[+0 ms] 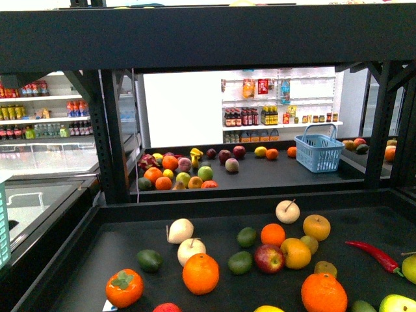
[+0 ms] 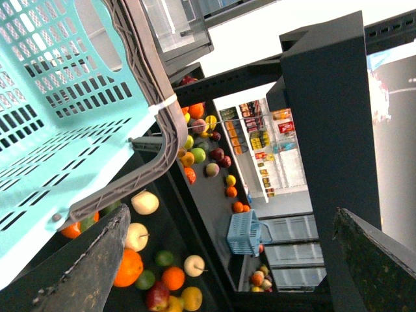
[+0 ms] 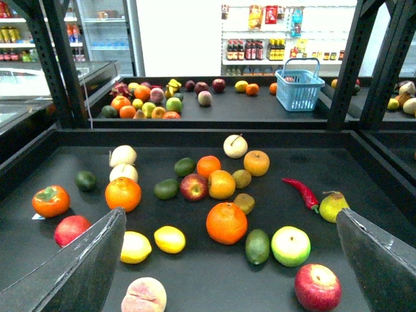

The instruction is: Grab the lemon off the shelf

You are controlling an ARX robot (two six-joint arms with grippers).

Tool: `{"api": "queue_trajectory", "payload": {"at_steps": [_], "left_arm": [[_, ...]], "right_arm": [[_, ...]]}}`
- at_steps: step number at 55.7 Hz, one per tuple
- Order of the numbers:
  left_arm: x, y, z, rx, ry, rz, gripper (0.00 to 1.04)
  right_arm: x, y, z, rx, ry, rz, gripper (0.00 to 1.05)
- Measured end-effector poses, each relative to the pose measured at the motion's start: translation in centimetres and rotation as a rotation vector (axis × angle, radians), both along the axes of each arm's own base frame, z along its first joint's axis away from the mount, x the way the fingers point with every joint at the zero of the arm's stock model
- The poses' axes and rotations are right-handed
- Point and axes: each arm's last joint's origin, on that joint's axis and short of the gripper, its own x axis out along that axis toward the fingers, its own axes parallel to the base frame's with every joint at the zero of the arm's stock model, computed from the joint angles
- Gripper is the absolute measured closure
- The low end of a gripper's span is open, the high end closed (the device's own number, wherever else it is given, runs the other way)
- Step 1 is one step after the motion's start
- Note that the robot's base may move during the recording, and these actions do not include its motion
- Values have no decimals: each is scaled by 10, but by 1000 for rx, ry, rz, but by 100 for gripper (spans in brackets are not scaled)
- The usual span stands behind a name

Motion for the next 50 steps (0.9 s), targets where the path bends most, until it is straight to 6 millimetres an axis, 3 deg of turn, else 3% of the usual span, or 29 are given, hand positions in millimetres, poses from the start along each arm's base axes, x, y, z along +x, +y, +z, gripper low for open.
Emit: {"api": "queue_trajectory", "payload": {"at_steps": [19, 50], "left_arm": [[59, 41, -24, -166, 85, 82, 8], [125, 60, -39, -192, 125, 98, 8]], "right_arm": [[0, 0, 0, 0, 0, 0, 7], [0, 0, 0, 0, 0, 0, 7]]}}
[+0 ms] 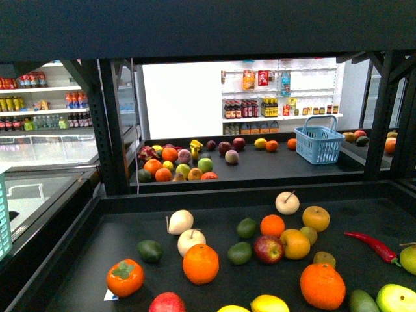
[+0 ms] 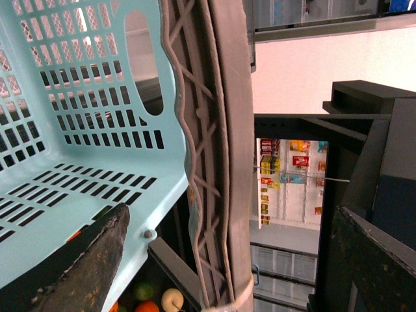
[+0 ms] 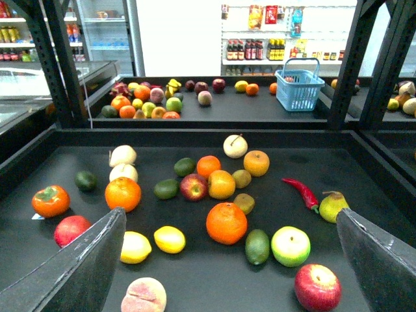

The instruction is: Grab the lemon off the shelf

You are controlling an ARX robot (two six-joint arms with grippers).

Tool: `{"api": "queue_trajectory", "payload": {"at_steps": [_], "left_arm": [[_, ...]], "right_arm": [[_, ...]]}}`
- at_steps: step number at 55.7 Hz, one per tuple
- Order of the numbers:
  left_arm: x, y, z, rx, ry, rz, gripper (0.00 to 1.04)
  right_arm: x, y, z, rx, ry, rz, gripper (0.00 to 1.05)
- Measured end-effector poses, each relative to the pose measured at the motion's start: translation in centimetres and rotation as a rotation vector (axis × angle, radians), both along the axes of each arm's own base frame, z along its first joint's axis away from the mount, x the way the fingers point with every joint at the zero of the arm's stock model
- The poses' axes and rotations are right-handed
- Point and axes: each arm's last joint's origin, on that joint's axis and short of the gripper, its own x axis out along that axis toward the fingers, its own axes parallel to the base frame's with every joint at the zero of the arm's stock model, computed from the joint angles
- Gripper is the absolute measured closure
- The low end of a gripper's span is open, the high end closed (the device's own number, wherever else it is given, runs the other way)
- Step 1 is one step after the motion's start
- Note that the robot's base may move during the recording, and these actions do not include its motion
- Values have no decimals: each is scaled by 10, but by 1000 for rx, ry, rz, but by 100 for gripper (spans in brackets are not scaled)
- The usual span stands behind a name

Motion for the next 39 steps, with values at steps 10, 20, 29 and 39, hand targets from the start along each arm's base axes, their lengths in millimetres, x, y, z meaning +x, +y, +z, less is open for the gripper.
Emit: {"api": "queue_trajectory", "payload": {"at_steps": [10, 20, 29, 39], "left_arm": [[20, -2, 7, 22, -7, -11, 8], [31, -3, 7, 35, 3, -11, 8], [33, -1, 5, 36, 15, -9, 8], [31, 2, 5, 55, 40, -4, 33]], "right_arm": [[0, 0, 0, 0, 0, 0, 7], [0, 0, 0, 0, 0, 0, 7], [0, 0, 0, 0, 0, 0, 7], [0, 0, 0, 0, 0, 0, 7]]}}
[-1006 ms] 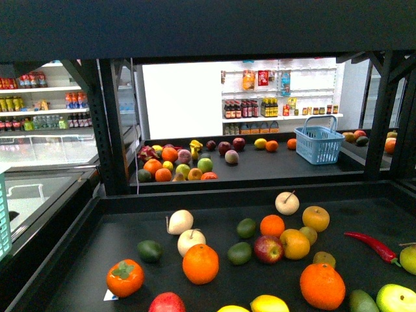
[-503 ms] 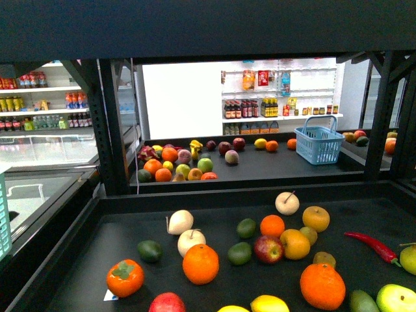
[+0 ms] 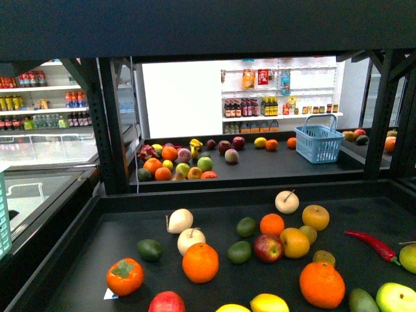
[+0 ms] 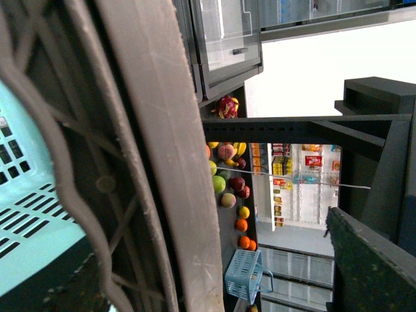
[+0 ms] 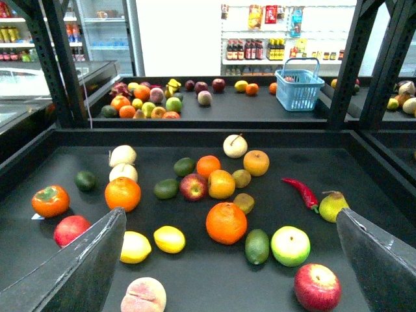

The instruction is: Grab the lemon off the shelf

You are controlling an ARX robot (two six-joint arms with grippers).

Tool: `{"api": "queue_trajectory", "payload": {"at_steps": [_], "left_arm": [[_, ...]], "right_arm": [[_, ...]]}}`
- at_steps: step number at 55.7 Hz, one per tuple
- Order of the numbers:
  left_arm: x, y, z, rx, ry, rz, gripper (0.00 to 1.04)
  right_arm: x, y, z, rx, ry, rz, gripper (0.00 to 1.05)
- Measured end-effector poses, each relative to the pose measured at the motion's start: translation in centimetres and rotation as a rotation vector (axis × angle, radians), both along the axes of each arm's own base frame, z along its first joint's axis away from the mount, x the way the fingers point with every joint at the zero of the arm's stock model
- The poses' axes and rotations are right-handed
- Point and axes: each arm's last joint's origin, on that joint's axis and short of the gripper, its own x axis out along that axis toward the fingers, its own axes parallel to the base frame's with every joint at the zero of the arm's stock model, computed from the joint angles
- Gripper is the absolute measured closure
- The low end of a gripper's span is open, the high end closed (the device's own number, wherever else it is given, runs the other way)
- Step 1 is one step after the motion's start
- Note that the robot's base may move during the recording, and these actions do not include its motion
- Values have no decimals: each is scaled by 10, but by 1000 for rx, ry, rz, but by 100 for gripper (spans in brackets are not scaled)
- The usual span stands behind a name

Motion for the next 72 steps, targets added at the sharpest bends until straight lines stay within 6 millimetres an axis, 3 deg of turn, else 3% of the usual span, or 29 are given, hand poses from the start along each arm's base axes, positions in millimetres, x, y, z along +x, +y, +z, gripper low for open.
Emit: {"api": "queue_trajectory", "payload": {"at_steps": [5, 13, 16, 32, 45, 65, 72], "left_arm": [[-1, 1, -2, 5, 20, 10, 47], [0, 3, -5, 11, 33, 16, 78], [0, 3, -5, -4, 33, 20, 85], [-1, -2, -4, 43, 45, -2, 87], [-13, -28, 5, 188, 40, -166, 88], [-44, -100, 49, 335, -72, -472, 88], [-51, -128, 48, 381, -87, -593, 88]], "right_arm": [[0, 0, 0, 0, 0, 0, 7], [0, 0, 0, 0, 0, 0, 7], [0, 0, 0, 0, 0, 0, 7], [0, 0, 0, 0, 0, 0, 7], [0, 0, 0, 0, 0, 0, 7], [0, 0, 0, 0, 0, 0, 7], [0, 0, 0, 0, 0, 0, 7]]}}
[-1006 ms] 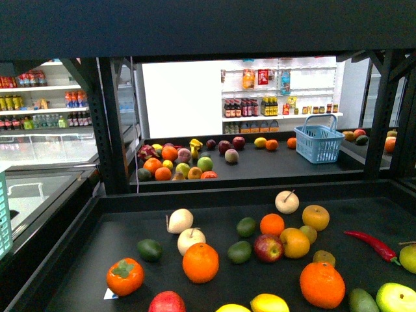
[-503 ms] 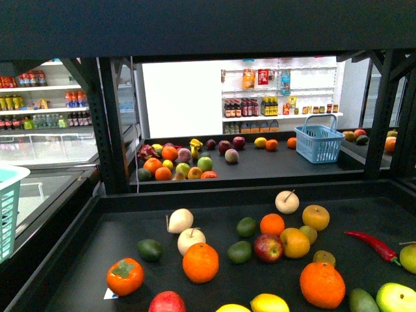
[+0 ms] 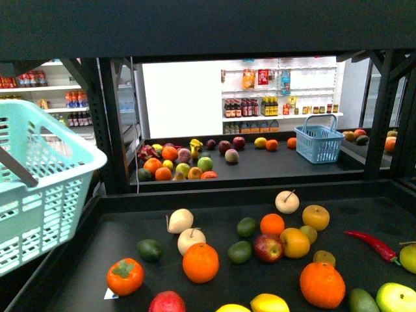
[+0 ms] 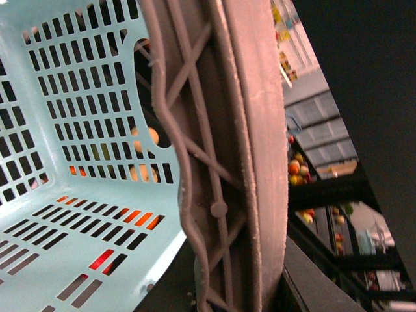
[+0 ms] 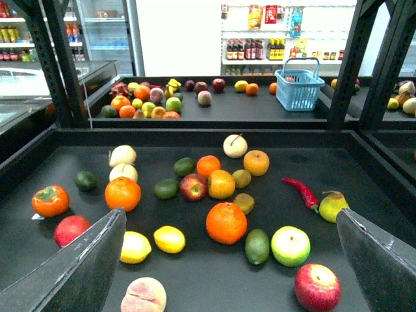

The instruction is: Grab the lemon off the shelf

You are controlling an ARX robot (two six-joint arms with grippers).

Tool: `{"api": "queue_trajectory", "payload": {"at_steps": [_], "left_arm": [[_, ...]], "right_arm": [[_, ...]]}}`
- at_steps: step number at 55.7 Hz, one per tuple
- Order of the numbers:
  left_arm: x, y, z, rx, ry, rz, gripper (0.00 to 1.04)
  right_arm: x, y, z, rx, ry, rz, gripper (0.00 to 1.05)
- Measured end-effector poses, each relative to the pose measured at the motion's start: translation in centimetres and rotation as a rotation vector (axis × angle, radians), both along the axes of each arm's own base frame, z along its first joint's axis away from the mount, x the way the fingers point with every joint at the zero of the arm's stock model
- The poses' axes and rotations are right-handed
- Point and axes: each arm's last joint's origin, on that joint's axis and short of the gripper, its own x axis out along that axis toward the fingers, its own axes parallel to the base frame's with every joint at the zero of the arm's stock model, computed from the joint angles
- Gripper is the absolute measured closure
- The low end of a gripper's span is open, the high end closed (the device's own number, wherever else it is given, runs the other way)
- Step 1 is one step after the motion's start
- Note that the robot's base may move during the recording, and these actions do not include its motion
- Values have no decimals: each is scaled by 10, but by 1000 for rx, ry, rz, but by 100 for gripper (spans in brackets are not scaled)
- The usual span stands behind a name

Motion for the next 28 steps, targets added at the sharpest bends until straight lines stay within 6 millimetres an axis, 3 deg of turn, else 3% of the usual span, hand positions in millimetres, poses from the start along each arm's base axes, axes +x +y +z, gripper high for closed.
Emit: {"api": "queue_trajectory", "payload": {"at_steps": [14, 28], "left_arm": [[-4, -72, -39, 63, 90, -279, 88], [4, -129, -46, 107, 45, -452, 88]], "right_arm": [[0, 0, 0, 0, 0, 0, 7], [0, 0, 0, 0, 0, 0, 7]]}}
